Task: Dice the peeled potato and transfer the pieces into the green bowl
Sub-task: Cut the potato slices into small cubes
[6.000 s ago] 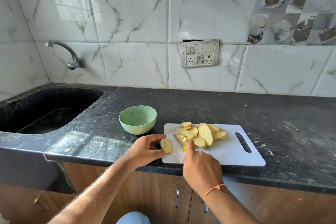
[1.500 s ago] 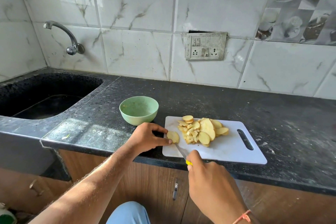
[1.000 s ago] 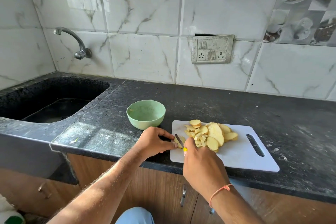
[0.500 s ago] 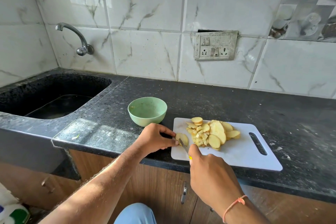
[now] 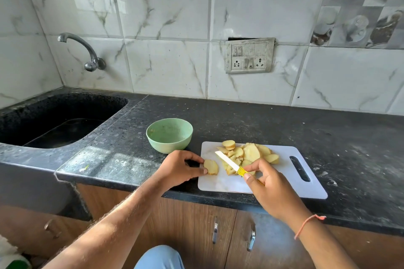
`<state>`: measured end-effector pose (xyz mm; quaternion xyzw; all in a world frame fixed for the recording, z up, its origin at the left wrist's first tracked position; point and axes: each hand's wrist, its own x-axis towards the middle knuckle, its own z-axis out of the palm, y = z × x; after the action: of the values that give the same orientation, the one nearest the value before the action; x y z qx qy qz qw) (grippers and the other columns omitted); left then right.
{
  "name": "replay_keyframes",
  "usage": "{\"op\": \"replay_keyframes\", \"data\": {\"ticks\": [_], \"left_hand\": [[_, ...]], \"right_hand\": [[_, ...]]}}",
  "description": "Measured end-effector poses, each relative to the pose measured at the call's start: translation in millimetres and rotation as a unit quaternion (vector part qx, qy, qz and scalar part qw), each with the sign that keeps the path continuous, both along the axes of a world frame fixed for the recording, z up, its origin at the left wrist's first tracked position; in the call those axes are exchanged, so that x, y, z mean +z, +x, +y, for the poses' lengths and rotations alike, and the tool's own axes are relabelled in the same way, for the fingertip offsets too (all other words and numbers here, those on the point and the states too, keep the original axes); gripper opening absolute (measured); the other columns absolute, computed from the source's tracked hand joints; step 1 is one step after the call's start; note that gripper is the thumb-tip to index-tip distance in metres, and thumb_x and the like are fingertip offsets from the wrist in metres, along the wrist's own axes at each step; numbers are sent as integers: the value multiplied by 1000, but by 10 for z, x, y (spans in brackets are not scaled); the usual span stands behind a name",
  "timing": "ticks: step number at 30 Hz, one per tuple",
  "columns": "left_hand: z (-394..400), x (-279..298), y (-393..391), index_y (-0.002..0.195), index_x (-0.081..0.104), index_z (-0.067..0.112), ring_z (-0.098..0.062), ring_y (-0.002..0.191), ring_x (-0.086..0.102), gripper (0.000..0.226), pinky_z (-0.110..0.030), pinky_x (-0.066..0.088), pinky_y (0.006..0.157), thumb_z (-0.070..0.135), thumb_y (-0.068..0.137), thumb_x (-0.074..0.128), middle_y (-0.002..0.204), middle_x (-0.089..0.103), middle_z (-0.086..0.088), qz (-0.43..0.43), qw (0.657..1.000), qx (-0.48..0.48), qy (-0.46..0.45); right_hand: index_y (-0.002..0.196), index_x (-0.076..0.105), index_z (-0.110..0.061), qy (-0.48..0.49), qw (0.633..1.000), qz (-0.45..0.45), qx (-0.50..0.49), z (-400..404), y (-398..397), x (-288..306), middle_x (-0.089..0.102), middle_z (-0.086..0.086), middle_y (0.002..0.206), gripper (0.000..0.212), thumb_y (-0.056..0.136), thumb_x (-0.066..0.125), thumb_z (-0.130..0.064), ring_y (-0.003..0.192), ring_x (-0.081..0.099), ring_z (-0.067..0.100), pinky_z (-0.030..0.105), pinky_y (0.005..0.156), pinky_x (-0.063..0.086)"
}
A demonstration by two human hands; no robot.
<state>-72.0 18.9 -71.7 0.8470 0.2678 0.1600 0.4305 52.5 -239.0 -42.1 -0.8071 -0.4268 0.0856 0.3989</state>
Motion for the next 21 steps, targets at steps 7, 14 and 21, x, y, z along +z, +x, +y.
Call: {"op": "replay_keyframes", "data": {"ticks": [7,14,21], "left_hand": [[41,77,48,143,56,50,8,102,59,55,-13,44,89,30,94,70,136,46,24,59,968,-150,190],[53,447,253,142,59,46,26,85,51,53,-6,37,78,17,98,61,146,44,33,153,895,-300,291],[135,560,296,128,67,51,18,84,53,36,-7,38,70,42,94,69,126,58,31,136,867,-285,386]], "right_hand": [[96,63,-40,153,975,158,8,9,141,-264,40,-3,54,20,104,61,-21,50,31,17,28,48,27],[96,63,-37,173,968,180,8,-3,163,-256,40,-3,55,17,104,61,-22,48,33,12,24,45,30],[96,63,-36,187,962,200,18,-11,189,-269,41,-7,53,17,104,61,-21,47,32,10,21,45,29]]}}
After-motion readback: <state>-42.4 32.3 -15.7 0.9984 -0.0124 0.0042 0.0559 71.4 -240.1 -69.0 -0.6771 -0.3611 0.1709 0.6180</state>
